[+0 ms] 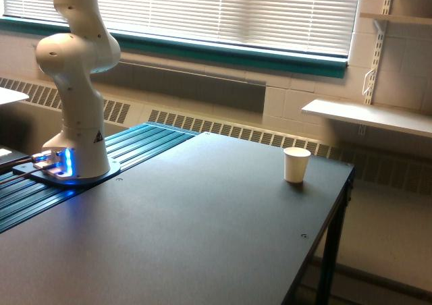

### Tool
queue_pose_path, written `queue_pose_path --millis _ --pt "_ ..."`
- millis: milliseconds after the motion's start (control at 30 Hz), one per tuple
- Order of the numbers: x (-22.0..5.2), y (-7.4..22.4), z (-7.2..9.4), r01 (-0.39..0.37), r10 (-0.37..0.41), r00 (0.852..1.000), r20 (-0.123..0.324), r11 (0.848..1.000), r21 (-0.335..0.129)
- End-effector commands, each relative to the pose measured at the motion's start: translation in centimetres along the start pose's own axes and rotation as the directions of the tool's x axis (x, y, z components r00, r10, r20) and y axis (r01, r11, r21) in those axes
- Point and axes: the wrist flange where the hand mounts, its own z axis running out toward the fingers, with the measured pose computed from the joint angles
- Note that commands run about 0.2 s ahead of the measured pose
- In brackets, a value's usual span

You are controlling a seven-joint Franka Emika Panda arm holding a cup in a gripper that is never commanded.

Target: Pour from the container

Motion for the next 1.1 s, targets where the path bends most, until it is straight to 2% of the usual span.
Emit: queue_pose_path --millis 33,167,200,333,433,667,767,1100 --pt "3.0 0.2 -2.6 -0.078 0.079 0.996 -0.045 0.997 0.029" --pt "2.9 0.4 -2.6 -0.086 0.087 0.995 -0.039 0.996 0.02" --pt "2.7 0.7 -2.4 -0.116 0.116 0.993 -0.018 0.993 0.005" --pt "2.3 1.4 -2.1 -0.171 0.171 0.985 0.011 0.985 -0.009" --pt "1.5 1.3 -1.7 -0.185 0.187 0.982 0.042 0.982 -0.029" --pt "-1.8 0.1 -0.5 -0.201 0.21 0.972 0.108 0.976 -0.082" --pt "-3.6 -0.8 0.0 -0.165 0.18 0.973 0.143 0.98 -0.108" --pt "-8.0 -2.6 0.9 -0.185 0.216 0.95 0.226 0.971 -0.152"
